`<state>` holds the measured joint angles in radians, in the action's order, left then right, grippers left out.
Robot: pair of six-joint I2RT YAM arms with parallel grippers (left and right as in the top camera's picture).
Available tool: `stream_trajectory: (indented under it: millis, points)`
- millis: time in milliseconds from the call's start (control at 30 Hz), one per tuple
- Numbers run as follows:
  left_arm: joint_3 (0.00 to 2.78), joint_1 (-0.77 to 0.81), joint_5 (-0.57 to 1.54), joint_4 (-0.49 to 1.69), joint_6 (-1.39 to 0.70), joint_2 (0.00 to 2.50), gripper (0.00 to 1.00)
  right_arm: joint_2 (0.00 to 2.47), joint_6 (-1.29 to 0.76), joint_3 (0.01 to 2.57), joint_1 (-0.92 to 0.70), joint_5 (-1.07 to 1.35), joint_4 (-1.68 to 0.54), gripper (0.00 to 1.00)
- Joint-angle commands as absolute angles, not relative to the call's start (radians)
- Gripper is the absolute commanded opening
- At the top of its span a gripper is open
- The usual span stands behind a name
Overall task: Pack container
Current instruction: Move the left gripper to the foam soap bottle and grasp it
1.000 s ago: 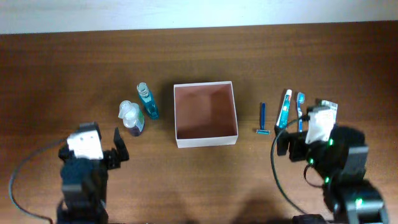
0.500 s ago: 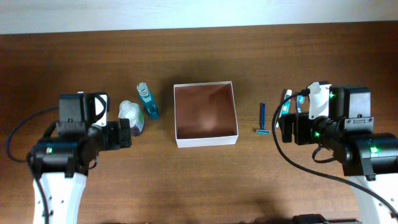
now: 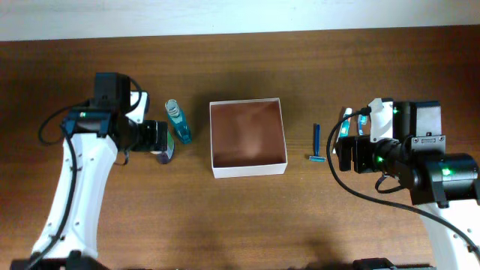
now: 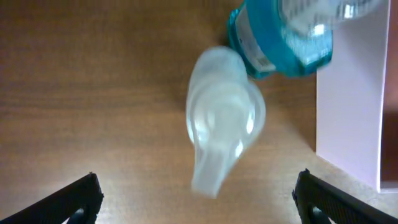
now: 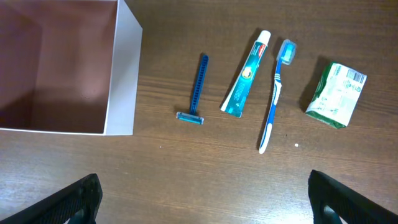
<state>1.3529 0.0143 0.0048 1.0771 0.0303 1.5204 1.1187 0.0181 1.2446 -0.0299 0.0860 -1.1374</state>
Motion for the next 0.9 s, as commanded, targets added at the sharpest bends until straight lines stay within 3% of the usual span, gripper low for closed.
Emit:
stream_trajectory:
  millis: [0,467,667,867]
  points:
    - [1.406,0.017,0.023,1.022,0.081,1.557,0.99,1.125,0.009,1.268,-0.038,0.073,-1.138,0.98]
    - [1.406,0.039,0.022,0.933,0.084,1.689,0.93,1.126,0.010,1.268,-0.038,0.073,-1.138,0.99]
    - [1.407,0.039,0.023,0.924,0.084,1.689,0.68,1.126,0.010,1.268,-0.038,0.073,-1.138,0.99]
    - [1.406,0.039,0.023,0.962,0.084,1.689,0.54,1.126,0.010,1.268,-0.038,0.073,-1.138,0.98]
